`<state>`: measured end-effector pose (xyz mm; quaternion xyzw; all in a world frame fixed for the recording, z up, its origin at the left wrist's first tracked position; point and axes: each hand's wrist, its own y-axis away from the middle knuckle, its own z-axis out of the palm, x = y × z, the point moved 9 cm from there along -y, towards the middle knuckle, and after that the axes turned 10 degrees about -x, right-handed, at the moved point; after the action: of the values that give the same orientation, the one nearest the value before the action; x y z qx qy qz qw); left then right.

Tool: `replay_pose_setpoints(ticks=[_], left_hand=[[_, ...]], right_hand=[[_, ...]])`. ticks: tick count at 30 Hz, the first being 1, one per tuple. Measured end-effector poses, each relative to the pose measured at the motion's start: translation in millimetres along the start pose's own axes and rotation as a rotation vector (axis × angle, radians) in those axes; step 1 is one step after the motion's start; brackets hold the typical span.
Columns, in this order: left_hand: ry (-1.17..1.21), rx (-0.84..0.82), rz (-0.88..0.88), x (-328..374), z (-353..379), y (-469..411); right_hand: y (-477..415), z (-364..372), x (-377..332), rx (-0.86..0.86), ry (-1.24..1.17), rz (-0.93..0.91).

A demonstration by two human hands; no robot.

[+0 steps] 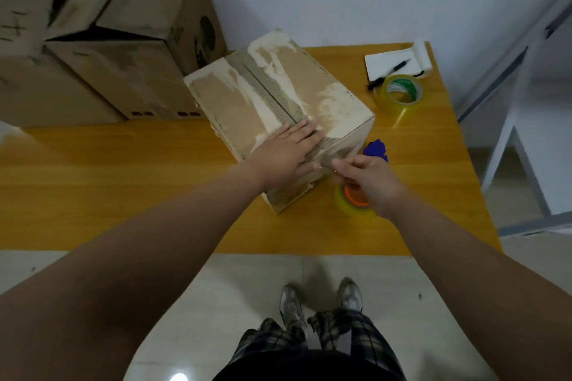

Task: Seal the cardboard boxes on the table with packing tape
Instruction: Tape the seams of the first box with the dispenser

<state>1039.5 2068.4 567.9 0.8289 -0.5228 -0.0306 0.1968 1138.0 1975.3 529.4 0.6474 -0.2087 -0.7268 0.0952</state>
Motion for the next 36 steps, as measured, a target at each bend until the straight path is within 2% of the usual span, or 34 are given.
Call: replay_pose_setpoints(ticks=[3, 7, 11, 14, 17, 21, 23, 26, 27, 28, 30, 32, 34, 36], left_hand=[[-0.017, -0.041, 0.002, 1.0, 0.1, 0.5], [-0.104, -0.091, -0.037, -4.6, 3.6, 8.6], [-0.139, 0.052, -0.169, -8.8, 6.0, 34.0], [-0.063, 0.134, -0.214, -1.1, 12.0, 45.4], [0.05, 0.166, -0.246, 0.8, 14.4, 43.8], [0.056, 0.173, -0.252, 2.3, 16.0, 43.3], [0.065, 0.163, -0.259, 2.6, 15.5, 42.8], [0.079, 0.145, -0.226, 2.7, 13.5, 46.6], [0.079, 0.142, -0.209, 2.5, 13.3, 50.4], [0.073, 0.138, -0.194, 2.2, 13.6, 54.9], [0.053, 0.134, -0.18, -0.6, 15.2, 65.7], [0.052, 0.149, -0.194, -8.3, 16.1, 78.0], [0.046, 0.174, -0.235, -19.4, 16.6, 90.6], [0.031, 0.17, -0.267, -29.3, 18.7, 101.0]], right_hand=[[2.2, -3.8, 4.7, 0.041, -0.01, 0.049], [-3.0, -6.1, 8.9, 0.12, 0.158, 0.067], [-16.9, -0.9, 7.0, 0.184, 0.302, -0.07], [-28.4, 2.4, 4.3, 0.228, 0.398, -0.144], [-30.1, 1.9, -2.9, 0.267, 0.667, -0.217], [-35.2, -2.4, -12.3, 0.271, 1.178, -0.134], [-28.3, 1.6, -32.0, 0.265, 1.195, -0.26], [7.2, 20.4, -72.1, 0.321, 1.211, -0.695], [14.9, 24.5, -79.7, 0.362, 1.261, -0.764], [13.9, 27.2, -82.6, 0.368, 1.347, -0.739], [-3.8, 30.9, -75.4, 0.247, 1.521, -0.505], [-19.3, 40.0, -63.9, 0.119, 1.58, -0.316], [-27.7, 56.2, -55.0, 0.055, 1.596, -0.229], [-29.7, 72.6, -51.2, 0.065, 1.643, -0.205]])
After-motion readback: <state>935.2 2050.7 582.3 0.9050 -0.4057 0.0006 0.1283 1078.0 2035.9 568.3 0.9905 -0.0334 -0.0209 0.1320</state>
